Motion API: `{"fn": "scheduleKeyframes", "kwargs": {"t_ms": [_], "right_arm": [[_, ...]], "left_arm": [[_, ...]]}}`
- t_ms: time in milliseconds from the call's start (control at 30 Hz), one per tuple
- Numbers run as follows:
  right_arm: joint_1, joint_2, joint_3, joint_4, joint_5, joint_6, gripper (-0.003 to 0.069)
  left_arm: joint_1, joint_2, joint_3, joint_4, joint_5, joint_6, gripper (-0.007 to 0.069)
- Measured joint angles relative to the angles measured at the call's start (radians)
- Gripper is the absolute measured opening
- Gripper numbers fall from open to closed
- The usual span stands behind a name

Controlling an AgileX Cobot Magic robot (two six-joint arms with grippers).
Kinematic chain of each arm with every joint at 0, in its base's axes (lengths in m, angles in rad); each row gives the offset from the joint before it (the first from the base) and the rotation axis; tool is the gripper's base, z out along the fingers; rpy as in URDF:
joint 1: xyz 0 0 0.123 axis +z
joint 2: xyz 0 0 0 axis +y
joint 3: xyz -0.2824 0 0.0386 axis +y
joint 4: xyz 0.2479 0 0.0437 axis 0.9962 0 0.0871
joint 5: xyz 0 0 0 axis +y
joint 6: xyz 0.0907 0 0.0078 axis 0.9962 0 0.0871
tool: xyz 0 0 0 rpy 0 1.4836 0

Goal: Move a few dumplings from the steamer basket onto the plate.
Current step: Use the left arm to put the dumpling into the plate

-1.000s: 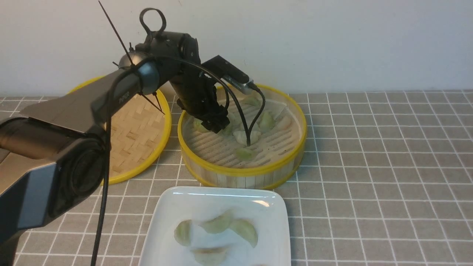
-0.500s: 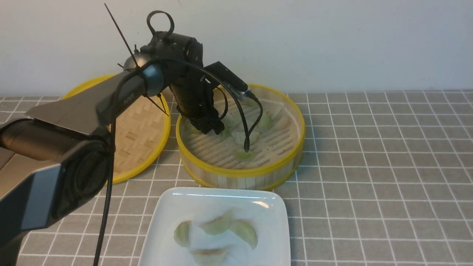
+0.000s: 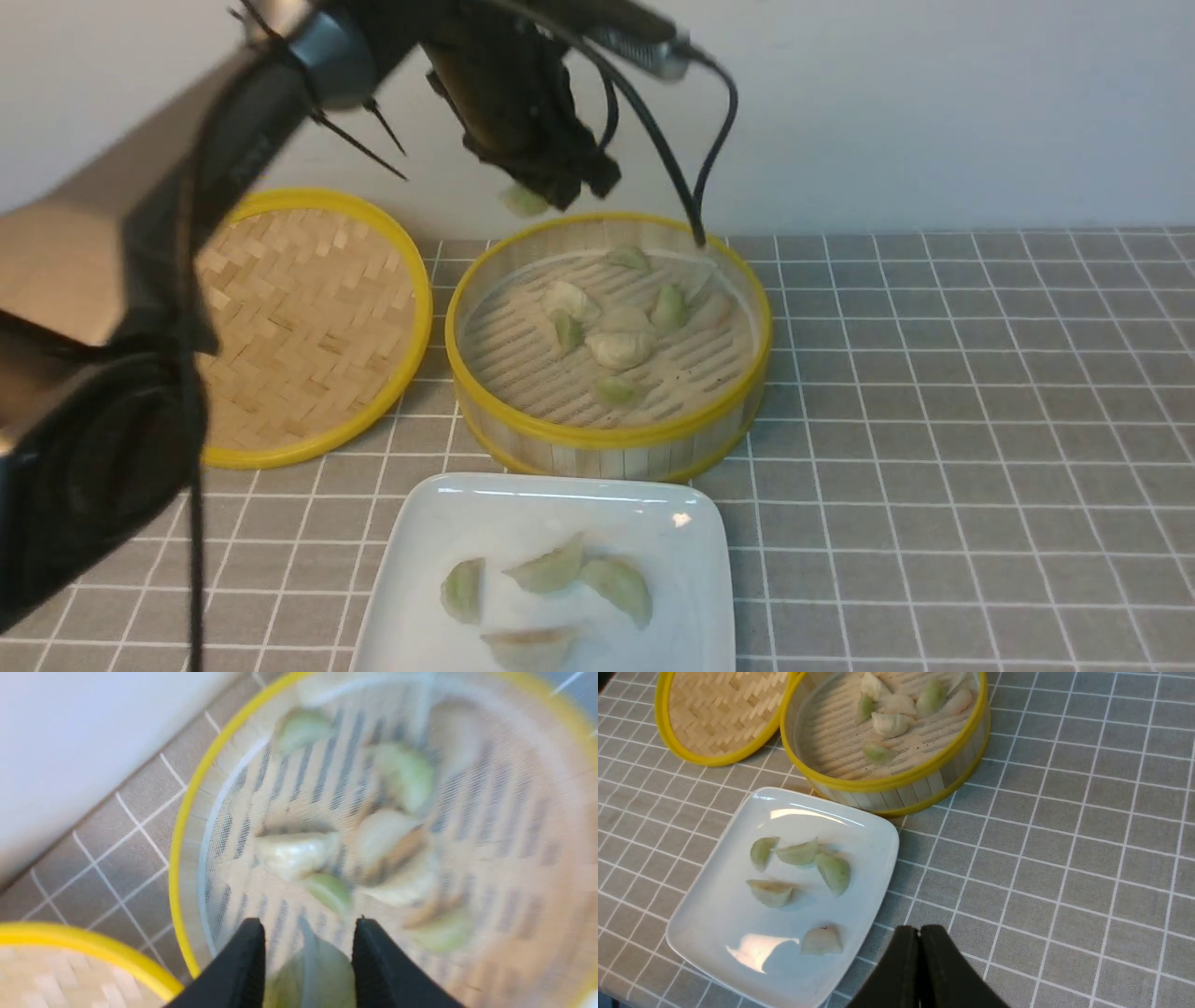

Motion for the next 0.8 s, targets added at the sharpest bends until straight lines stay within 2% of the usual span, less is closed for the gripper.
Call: {"fn": "scheduleKeyframes", "kwargs": {"t_ms": [100,267,433,667,800], "right_arm": [[0.0,0.0,0.0,0.002,0.001,0.0,-0.0015],[0.0,0.0,0.0,0.006,0.008,0.0,-0.0015],[0.0,0.0,0.0,0.006,0.008,-0.003,-0.0015],[0.0,0.0,0.0,0.006,0.008,-0.025,-0.0015],[0.0,0.0,0.0,0.006,-0.005,-0.026,-0.0015]], "left_arm": [[0.0,-0.089,0.109,-0.032,0.0,-0.025,0.0216],[0.0,-0.278,0.442,-0.1,0.0,-0.045,0.0216],[0.0,-0.413,0.87,-0.197,0.0,-0.035,0.0216],[0.0,-0.418,1.094,-0.33,-0.011,0.071,0.0216],[0.0,-0.401,1.12,-0.337,-0.013,0.085,0.0216]]}}
